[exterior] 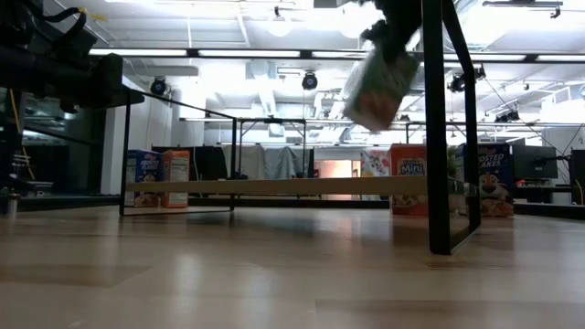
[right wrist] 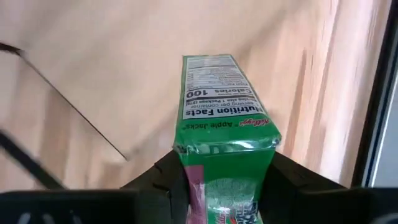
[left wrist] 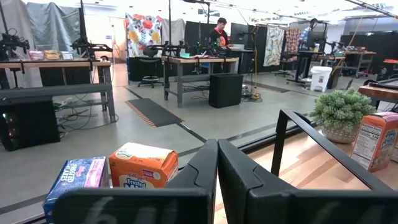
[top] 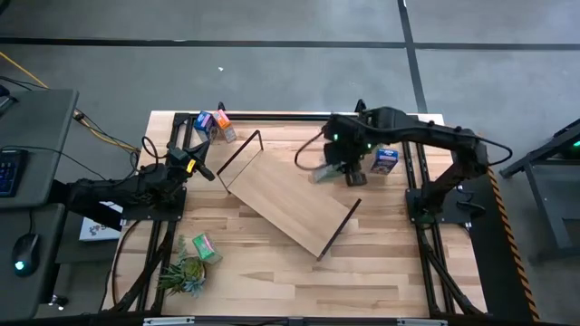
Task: Stack cereal on shelf
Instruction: Put the top green cereal box on the shelf
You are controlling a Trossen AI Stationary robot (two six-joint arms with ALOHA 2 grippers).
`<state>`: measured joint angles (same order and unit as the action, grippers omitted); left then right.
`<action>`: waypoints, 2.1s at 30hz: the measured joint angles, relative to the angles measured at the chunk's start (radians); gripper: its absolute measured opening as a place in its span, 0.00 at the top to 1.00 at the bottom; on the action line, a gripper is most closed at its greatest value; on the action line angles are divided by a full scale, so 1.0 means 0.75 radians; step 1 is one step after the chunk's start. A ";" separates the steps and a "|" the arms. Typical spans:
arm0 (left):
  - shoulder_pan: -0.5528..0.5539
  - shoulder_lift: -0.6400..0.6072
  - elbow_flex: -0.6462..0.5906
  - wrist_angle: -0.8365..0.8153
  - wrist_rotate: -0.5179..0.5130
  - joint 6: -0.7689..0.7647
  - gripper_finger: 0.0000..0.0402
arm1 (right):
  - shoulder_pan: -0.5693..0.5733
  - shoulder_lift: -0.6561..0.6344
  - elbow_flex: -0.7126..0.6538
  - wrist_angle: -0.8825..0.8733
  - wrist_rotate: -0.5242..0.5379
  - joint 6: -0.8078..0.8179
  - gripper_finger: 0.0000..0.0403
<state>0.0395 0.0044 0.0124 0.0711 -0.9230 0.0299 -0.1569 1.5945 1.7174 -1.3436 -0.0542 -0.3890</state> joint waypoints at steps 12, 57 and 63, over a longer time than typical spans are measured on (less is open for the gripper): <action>0.000 0.000 0.000 0.000 0.000 0.000 0.99 | 0.426 0.325 0.237 -0.300 0.189 -0.047 0.67; 0.000 0.000 0.000 0.000 0.000 0.000 0.99 | 0.434 0.520 0.239 -0.274 0.130 -0.085 0.48; 0.000 0.000 0.000 0.000 0.000 0.000 0.99 | 0.454 0.520 0.239 -0.278 0.128 -0.170 0.47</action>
<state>0.0397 0.0044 0.0120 0.0710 -0.9230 0.0299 0.1833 1.9842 1.8965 -1.5520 0.0418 -0.5166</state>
